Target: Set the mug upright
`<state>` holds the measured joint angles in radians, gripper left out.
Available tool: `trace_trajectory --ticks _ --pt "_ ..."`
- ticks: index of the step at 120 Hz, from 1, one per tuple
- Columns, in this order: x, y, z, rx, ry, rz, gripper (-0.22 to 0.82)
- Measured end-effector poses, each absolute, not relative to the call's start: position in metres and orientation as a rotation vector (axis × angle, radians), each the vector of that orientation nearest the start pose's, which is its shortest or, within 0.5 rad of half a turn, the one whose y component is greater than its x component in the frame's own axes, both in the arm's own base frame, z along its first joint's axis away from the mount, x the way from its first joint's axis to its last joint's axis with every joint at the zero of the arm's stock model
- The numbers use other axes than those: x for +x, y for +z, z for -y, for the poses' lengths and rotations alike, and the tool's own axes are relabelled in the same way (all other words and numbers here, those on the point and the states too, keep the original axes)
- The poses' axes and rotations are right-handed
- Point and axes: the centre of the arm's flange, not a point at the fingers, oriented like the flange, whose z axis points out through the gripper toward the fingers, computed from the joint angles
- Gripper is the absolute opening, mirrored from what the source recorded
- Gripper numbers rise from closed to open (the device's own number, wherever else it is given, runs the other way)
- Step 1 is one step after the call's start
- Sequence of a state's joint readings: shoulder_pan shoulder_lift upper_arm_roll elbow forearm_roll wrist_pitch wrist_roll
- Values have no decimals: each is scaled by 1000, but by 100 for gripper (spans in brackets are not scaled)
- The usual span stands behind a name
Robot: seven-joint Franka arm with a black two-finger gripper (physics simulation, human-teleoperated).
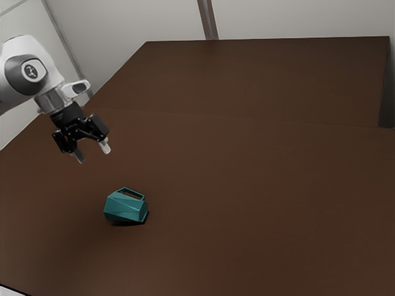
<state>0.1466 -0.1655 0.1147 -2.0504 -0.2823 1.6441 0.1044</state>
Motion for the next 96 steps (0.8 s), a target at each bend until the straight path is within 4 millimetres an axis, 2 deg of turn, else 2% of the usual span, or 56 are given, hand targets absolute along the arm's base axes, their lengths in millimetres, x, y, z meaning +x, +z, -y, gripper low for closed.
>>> trace_trajectory --ticks 21,45,77,96 --pt "454 452 -120 -3564 327 340 60" --pt "438 397 -153 -3689 293 255 60" --pt "437 342 -166 -3843 173 69 60" --pt "439 317 -173 -3919 70 -9 60"
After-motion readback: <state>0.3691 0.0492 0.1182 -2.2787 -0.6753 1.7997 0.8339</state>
